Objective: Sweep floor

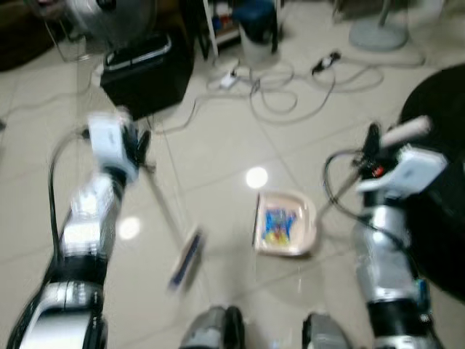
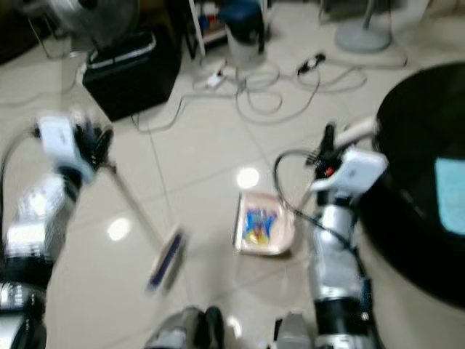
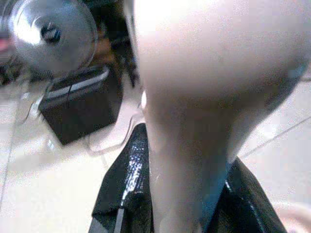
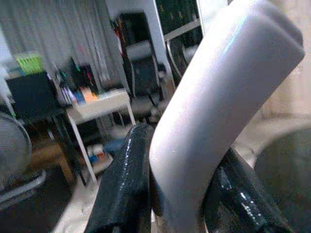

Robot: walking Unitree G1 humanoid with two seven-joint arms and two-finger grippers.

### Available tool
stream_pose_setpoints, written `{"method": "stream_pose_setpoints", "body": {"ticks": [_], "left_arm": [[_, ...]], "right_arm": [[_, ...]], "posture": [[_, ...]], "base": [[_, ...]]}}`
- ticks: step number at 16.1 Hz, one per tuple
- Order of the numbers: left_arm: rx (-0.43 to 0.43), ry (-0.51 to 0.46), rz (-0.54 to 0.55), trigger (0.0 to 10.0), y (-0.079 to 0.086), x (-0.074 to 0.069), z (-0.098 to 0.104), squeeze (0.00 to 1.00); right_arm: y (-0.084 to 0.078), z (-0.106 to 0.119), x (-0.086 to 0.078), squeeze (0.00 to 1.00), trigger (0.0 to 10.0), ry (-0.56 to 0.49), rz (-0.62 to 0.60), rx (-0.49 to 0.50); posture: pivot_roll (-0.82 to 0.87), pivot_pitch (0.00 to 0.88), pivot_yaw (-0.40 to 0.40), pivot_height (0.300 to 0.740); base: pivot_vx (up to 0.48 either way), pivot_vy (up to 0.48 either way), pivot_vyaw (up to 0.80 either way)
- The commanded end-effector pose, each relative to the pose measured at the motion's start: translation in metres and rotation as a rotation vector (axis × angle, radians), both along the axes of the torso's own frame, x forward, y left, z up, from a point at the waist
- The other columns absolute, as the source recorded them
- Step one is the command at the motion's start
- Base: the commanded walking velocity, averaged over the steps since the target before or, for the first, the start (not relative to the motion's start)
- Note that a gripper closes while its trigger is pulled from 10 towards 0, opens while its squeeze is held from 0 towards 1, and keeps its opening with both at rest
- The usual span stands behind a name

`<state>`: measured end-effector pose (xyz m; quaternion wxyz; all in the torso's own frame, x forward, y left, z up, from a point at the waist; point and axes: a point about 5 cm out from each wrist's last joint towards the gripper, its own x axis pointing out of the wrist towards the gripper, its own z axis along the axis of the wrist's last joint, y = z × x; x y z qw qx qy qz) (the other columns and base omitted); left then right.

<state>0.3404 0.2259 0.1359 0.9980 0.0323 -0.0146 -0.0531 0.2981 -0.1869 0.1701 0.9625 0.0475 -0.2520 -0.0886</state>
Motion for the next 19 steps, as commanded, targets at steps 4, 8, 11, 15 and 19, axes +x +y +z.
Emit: {"method": "stream_pose_setpoints", "body": {"ticks": [4, 8, 11, 15, 19], "left_arm": [[0.088, 0.022, 0.097, 10.0, 0.015, -0.032, -0.027, 0.0], [0.173, 0.004, 0.065, 10.0, -0.004, -0.05, -0.035, 0.0], [0.088, -0.025, 0.058, 10.0, -0.02, -0.049, -0.028, 0.0], [0.063, 0.022, -0.015, 10.0, -0.036, -0.052, -0.036, 0.0], [0.091, 0.009, 0.001, 10.0, -0.032, -0.05, -0.031, 0.0]], "right_arm": [[0.011, 0.035, 0.004, 0.0, 10.0, -0.038, 0.094, 0.08], [0.013, 0.051, 0.009, 0.0, 10.0, 0.011, 0.167, 0.12], [0.021, 0.06, 0.014, 0.0, 10.0, 0.046, 0.217, 0.113], [0.023, 0.069, 0.018, 0.0, 10.0, 0.067, 0.22, 0.151], [0.022, 0.081, 0.026, 0.0, 10.0, 0.052, 0.227, 0.203]], "posture": [[-0.07, 0.054, 0.121, 0.74], [-0.07, 0.03, 0.107, 0.74], [-0.06, 0.014, 0.105, 0.74], [-0.06, 0.002, 0.117, 0.74], [-0.06, 0.0, 0.115, 0.74]], "base": [[0.0, 0.0, 0.8], [0.0, 0.0, 0.8], [0.0, 0.0, 0.8], [0.0, 0.0, 0.8], [0.0, 0.0, 0.8]]}}
